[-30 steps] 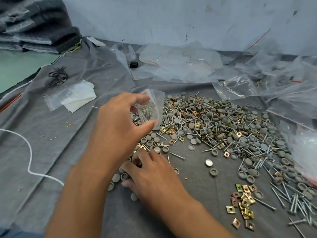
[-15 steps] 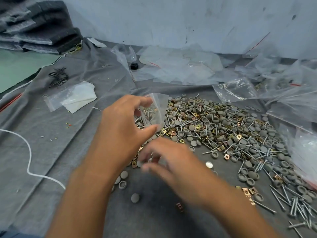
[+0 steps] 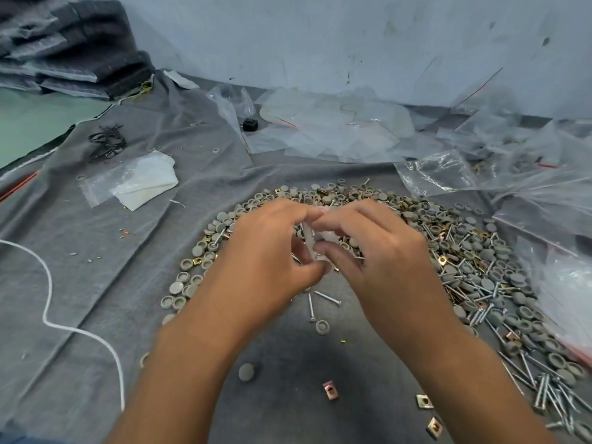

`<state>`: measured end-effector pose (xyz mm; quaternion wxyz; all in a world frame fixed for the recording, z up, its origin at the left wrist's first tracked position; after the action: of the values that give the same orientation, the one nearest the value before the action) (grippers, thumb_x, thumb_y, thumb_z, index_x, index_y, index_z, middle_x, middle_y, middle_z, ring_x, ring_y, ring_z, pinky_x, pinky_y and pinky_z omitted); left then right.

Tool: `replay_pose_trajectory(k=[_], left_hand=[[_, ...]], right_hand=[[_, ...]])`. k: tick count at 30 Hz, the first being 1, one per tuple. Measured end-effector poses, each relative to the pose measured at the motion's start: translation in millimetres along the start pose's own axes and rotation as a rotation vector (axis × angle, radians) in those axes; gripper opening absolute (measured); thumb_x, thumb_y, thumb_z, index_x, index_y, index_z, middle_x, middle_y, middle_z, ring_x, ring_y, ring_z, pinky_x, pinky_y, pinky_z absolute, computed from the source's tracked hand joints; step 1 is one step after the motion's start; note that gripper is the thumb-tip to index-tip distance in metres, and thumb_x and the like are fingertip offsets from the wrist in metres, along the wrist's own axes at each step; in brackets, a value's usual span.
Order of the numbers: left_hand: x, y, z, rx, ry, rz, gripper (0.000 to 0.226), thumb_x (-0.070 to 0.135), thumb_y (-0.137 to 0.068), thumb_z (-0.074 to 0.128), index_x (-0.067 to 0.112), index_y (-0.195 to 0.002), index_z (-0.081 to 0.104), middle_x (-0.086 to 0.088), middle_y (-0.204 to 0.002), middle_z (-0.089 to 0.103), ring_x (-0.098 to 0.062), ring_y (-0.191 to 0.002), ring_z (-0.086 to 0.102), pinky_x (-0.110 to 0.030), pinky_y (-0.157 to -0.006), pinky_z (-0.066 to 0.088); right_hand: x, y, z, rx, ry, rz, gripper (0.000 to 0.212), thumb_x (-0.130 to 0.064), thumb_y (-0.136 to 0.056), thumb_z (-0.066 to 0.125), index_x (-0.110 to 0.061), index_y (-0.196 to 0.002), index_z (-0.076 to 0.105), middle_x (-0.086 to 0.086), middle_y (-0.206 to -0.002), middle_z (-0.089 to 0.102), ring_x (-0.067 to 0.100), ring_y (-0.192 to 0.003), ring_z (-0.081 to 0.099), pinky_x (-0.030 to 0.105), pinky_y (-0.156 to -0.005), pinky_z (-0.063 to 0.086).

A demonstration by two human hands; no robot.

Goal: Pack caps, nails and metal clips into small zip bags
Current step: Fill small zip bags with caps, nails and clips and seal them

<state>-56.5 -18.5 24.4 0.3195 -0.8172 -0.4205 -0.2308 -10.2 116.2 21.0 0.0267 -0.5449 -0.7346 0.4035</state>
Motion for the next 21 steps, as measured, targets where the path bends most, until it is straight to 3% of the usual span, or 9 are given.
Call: replay_pose_trajectory(k=[3,6,9,12,14,16,18,21], left_hand=[[-1,1,-4,0.038,0.022,-0.037,0.043,0.016,-0.073,0.084,0.024,-0.113,0.071,0.014,-0.108,0.065,-0.002,-0.069,0.066,-0.005,-0.068,0.041],[-3,3,-14,0.121,0.004,-0.074,0.047,0.014,-0.073,0.085,0.025,-0.115,0.069,0.016,-0.100,0.064,0.002,-0.070,0.063,-0.003,-0.064,0.038],[-5,3,-25,0.229,-0.003,-0.098,0.046,0.011,-0.076,0.082,0.025,-0.117,0.067,0.020,-0.089,0.059,0.004,-0.067,0.059,-0.003,-0.063,0.036],[-5,3,-34,0.339,0.000,-0.102,0.042,0.005,-0.083,0.072,0.025,-0.119,0.067,0.021,-0.084,0.053,0.003,-0.066,0.053,-0.007,-0.064,0.036],[-8,4,-37,0.375,0.049,-0.109,0.042,-0.001,-0.086,0.062,0.026,-0.118,0.067,0.020,-0.081,0.050,0.001,-0.061,0.048,-0.014,-0.063,0.036],[-11,5,-39,0.380,0.088,-0.112,0.047,-0.006,-0.087,0.054,0.027,-0.116,0.068,0.017,-0.092,0.057,0.004,-0.061,0.046,-0.017,-0.063,0.034],[-13,5,-39,0.363,0.068,-0.101,0.050,-0.007,-0.089,0.049,0.031,-0.114,0.069,0.012,-0.110,0.059,0.009,-0.068,0.048,-0.014,-0.066,0.035],[-15,5,-35,0.304,0.028,-0.103,0.055,-0.009,-0.091,0.043,0.033,-0.112,0.072,0.009,-0.117,0.056,0.003,-0.089,0.051,-0.010,-0.073,0.036]], right_hand=[[5,-2,-12,0.033,-0.057,0.076,0.014,-0.021,-0.090,0.076,-0.021,-0.104,0.072,-0.012,-0.099,0.064,-0.001,-0.089,0.058,0.009,-0.082,0.040],[7,-1,-17,-0.008,-0.095,0.169,0.003,-0.031,-0.095,0.067,-0.031,-0.097,0.069,-0.020,-0.092,0.061,-0.004,-0.083,0.057,0.004,-0.075,0.037],[-6,17,15,-0.429,-0.115,0.223,0.009,-0.047,-0.095,0.060,-0.039,-0.095,0.063,-0.020,-0.098,0.061,-0.002,-0.089,0.056,0.015,-0.078,0.041],[-36,49,59,-0.755,-0.063,0.064,0.036,-0.053,-0.092,0.064,-0.038,-0.124,0.055,-0.014,-0.120,0.053,0.011,-0.110,0.054,0.032,-0.092,0.046],[-46,59,76,-0.790,0.002,-0.015,0.036,-0.044,-0.095,0.064,-0.032,-0.127,0.054,-0.004,-0.122,0.049,0.022,-0.114,0.051,0.035,-0.087,0.043],[-48,61,84,-0.745,-0.021,-0.036,0.026,-0.035,-0.098,0.062,-0.027,-0.122,0.054,-0.002,-0.118,0.050,0.023,-0.113,0.052,0.036,-0.083,0.041],[-50,62,88,-0.704,-0.078,-0.035,0.025,-0.032,-0.099,0.059,-0.027,-0.123,0.053,-0.001,-0.117,0.051,0.024,-0.113,0.052,0.039,-0.086,0.047],[-57,63,97,-0.705,-0.046,-0.039,0.034,-0.032,-0.102,0.051,-0.025,-0.135,0.051,0.004,-0.123,0.049,0.029,-0.115,0.050,0.046,-0.087,0.052]])
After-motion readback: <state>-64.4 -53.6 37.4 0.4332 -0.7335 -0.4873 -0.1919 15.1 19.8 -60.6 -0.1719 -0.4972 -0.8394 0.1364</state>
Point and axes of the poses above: each hand's wrist, its own y-axis away from the middle knuckle, its own z-axis out of the palm, x = y × z, the point moved 4 cm from there along -y, towards the middle knuckle
